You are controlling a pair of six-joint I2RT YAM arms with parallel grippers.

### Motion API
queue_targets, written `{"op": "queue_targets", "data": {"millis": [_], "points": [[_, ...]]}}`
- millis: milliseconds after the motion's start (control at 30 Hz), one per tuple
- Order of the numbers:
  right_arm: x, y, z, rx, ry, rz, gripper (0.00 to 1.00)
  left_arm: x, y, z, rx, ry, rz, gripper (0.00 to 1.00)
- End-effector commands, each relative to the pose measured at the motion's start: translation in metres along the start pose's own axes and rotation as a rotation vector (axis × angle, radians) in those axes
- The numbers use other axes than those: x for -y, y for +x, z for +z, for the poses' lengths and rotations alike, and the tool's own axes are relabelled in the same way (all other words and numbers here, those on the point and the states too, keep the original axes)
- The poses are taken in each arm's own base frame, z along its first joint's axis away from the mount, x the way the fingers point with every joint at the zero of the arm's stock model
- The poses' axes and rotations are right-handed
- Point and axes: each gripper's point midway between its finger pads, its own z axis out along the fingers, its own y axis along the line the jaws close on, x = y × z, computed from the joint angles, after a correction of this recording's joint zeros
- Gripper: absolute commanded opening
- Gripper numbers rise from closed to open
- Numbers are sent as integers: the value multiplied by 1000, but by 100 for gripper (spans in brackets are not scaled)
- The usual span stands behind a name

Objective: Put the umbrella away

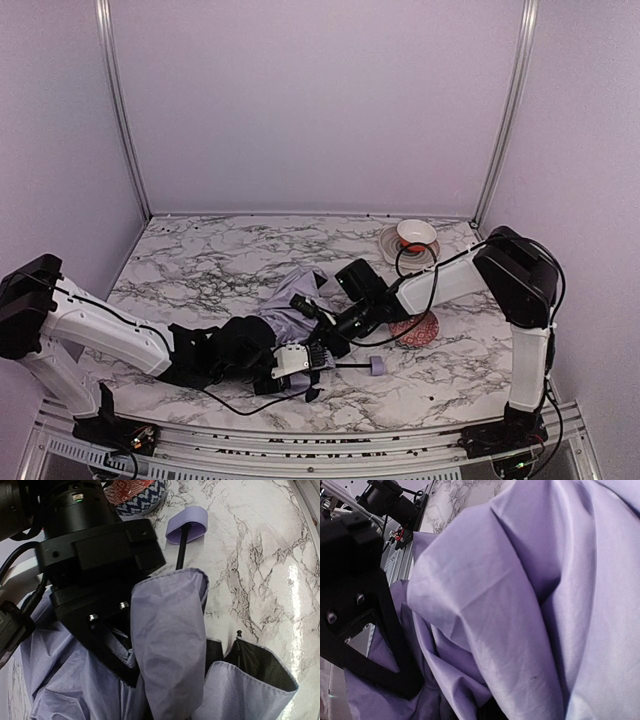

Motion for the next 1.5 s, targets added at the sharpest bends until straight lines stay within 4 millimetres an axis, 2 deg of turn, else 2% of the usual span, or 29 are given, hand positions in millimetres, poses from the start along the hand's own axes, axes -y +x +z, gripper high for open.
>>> {"op": "queue_targets", "data": {"millis": [0, 133, 333, 433, 500, 667, 900, 1033, 1133, 1233, 1367, 1467], "points": [[5, 57, 2, -150, -3, 123, 0, -51, -29, -20, 148, -24, -228, 0], [-18, 53, 2, -144, -114, 54, 0, -70, -16, -21, 167, 17, -377, 0], [-32, 46, 5, -130, -209, -5, 0, -71, 23, 10, 66, 73, -521, 0], [-28, 39, 2, -103, -184, -5, 12, -68, 44, 25, 19, 117, -587, 0], [-23, 31, -7, -70, -159, 9, 21, -58, 52, 28, 4, 172, -608, 0], [-16, 15, -31, -8, -59, 28, 43, -30, 52, 27, 14, 317, -620, 0], [-8, 7, -61, -8, 135, 25, 57, -23, 57, 31, 0, 350, -637, 0], [-8, -21, -77, 77, 236, -24, 63, -20, 56, 32, 1, 367, -642, 0], [-18, -38, -72, 159, 221, -68, 68, -22, 53, 32, 7, 367, -644, 0], [-26, -48, -52, 167, 201, -118, 70, -23, 50, 31, 14, 368, -646, 0], [-33, -36, -22, 104, 108, -115, 69, -26, 48, 30, 20, 358, -643, 0], [-29, -26, -14, 73, 96, -90, 60, -29, 48, 30, 22, 349, -646, 0]]}}
